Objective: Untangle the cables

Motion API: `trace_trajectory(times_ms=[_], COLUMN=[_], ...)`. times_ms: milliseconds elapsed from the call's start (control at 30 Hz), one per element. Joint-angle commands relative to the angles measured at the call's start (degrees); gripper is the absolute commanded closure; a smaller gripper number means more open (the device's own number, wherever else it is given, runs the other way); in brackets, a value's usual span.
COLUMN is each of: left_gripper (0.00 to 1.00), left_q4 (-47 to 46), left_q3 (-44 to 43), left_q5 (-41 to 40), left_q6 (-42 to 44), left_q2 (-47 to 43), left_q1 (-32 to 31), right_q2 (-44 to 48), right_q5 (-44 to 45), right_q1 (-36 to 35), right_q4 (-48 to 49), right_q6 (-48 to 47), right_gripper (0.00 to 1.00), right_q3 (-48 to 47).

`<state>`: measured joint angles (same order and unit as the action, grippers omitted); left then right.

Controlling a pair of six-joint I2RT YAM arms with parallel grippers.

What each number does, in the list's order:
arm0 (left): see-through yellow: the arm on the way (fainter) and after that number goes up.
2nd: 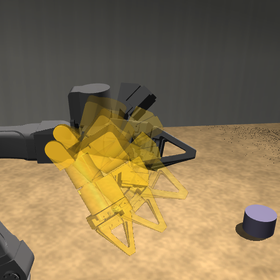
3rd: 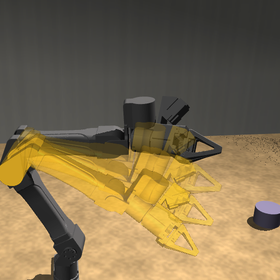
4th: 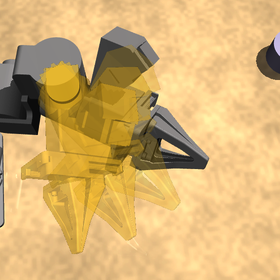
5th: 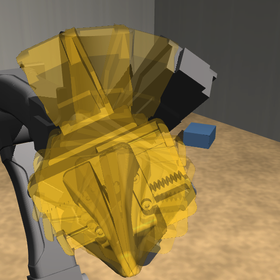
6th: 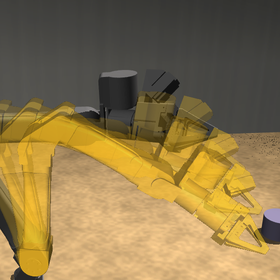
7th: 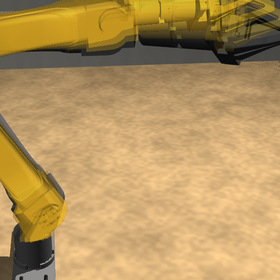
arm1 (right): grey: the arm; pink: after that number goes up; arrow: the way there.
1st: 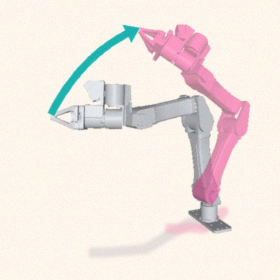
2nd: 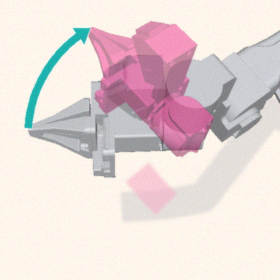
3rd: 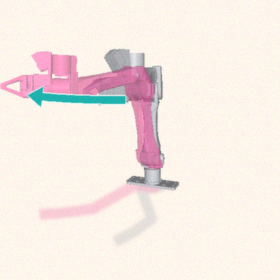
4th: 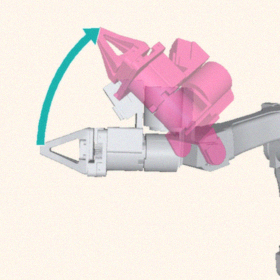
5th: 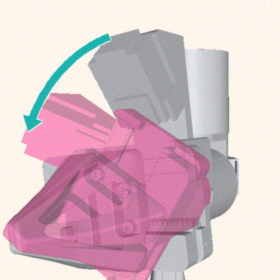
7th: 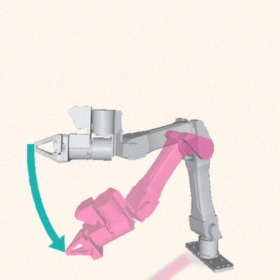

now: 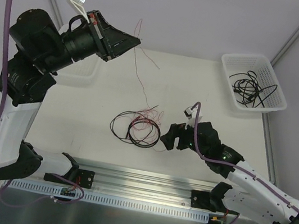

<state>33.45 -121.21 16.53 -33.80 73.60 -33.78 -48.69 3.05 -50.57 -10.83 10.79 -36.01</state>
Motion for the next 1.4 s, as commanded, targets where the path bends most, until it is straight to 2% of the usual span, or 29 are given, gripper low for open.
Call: trace_trajectory(times_ms=[0,267,400,533,800,1000,1100,1133,1167,1233,1367], left_gripper=[1.00,1.00,1.00,1.00,1.00,1.00,1.00,1.00,1.00,1.00,1.00], left_q4=[0.6,0.6,0.6,0.7,0.6,0.6,0.6,0.6,0.7,0.7,0.6], left_q3=[-2.9,-1.7,-0.4,-0.2,5.4,7.7,9.8,10.5,12.2,15.1,27.6], left_q5=[1.1,-1.1,-1.4,-2.1,-3.0,-4.0,-6.1,-6.9,-7.9,-12.4,-21.6], left_q6=[-0.7,-1.9,-2.2,-2.1,-2.8,-2.8,-2.1,-1.7,-0.2,2.0,4.9], left_q2=[0.5,-2.9,-4.3,-5.4,-9.2,-10.8,-12.0,-12.5,-12.9,-14.2,-16.0], left_q1=[-0.2,-0.2,-0.2,-0.2,-0.2,-0.2,-0.2,-0.2,-0.2,-0.2,-0.2], right_q2=[-4.1,-16.1,-21.2,-26.6,-31.6,-33.7,-33.3,-32.2,-31.4,-28.2,-22.2], right_q5=[-6.2,-7.4,-11.7,-11.1,-12.3,-14.6,-15.5,-15.6,-15.5,-15.2,-13.9], right_q1=[-0.4,-0.4,-0.5,-0.5,-0.4,-0.4,-0.4,-0.5,-0.5,-0.5,-0.5], right_q4=[10.3,20.2,23.7,26.8,28.7,28.1,27.3,26.3,25.4,20.3,11.1], right_q6=[-5.1,-10.2,-10.3,-11.8,-12.9,-14.2,-14.4,-14.5,-14.7,-16.1,-18.0], right_gripper=[0.15,0.15,0.16,0.17,0.28,0.48,0.76,0.91,0.96,0.99,0.99], right_q3=[-5.3,-12.4,-15.0,-16.4,-18.5,-20.2,-20.2,-20.2,-20.2,-21.1,-26.0])
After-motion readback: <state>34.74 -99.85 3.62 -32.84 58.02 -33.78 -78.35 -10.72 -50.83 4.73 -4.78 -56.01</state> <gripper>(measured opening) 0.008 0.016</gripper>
